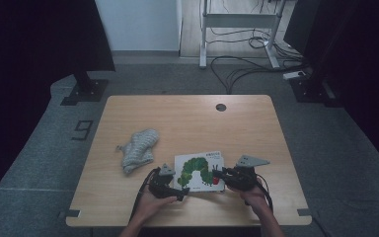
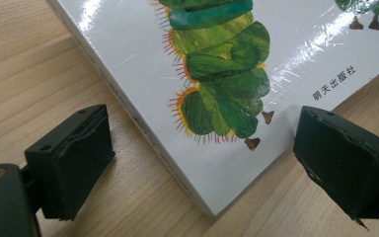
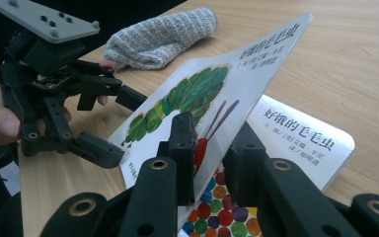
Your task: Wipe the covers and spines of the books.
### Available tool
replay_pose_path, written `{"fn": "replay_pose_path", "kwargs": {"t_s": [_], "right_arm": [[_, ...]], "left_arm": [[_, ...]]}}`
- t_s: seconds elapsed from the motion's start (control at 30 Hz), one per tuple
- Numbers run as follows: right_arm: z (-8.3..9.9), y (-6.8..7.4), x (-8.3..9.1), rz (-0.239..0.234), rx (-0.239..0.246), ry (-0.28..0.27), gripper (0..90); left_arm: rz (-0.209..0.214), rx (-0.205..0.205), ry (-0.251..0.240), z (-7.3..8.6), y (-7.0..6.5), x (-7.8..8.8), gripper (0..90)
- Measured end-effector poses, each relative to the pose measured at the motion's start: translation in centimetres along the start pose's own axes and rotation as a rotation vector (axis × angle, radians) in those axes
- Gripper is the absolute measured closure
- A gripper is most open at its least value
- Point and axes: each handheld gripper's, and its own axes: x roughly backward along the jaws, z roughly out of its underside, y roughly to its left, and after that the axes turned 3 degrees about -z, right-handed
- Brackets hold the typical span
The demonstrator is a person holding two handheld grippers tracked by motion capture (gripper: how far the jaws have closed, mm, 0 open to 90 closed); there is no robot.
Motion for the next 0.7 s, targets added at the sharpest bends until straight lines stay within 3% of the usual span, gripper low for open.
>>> {"fn": "replay_pose_path", "kwargs": {"t_s": [0.4, 0.7], "right_arm": [[-0.4, 1.2, 0.6, -0.019, 0.053, -0.012, 80.5], [0.1, 1.2, 0.7, -0.031, 0.059, -0.012, 81.9]], "left_arm": [[-0.003, -0.008, -0.001, -0.2, 0.0, -0.2, 8.2], [0.002, -0.015, -0.005, -0.3, 0.1, -0.4, 9.5]]}}
